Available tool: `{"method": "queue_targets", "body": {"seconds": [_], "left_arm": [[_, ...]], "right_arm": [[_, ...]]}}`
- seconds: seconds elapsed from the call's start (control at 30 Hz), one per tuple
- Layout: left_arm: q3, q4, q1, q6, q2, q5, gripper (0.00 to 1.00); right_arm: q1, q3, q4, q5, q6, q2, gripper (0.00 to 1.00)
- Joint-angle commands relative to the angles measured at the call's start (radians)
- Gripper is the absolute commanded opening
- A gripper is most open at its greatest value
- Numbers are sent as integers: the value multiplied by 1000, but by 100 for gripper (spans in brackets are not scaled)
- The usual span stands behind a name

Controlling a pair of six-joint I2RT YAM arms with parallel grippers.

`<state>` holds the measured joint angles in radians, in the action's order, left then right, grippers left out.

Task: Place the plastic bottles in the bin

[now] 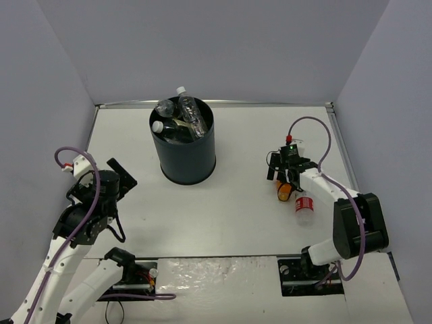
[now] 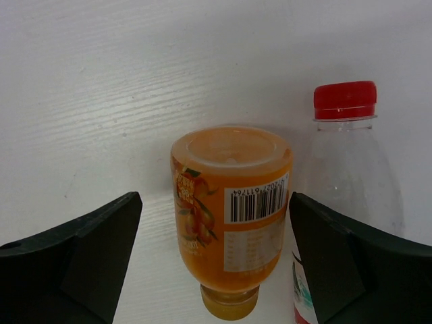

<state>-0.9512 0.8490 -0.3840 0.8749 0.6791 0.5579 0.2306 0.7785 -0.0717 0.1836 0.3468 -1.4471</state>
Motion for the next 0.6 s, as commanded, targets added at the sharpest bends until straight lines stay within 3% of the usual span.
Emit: {"method": "queue_targets", "body": {"seconds": [0.0, 0.27, 0.43, 0.57], "left_arm": [[-24, -32, -1, -11, 15, 19, 97], [-26, -27, -1, -9, 10, 16, 97], [-23, -30, -1, -8, -4, 14, 97], [-24, -30, -1, -8, -5, 12, 97]], "right_arm": [[11, 33, 61, 0, -3, -58, 79], [36, 44, 60, 1, -1, -49, 34], [76, 84, 33, 13, -22, 4, 24], [205, 265, 7, 13, -112, 90, 23]]}}
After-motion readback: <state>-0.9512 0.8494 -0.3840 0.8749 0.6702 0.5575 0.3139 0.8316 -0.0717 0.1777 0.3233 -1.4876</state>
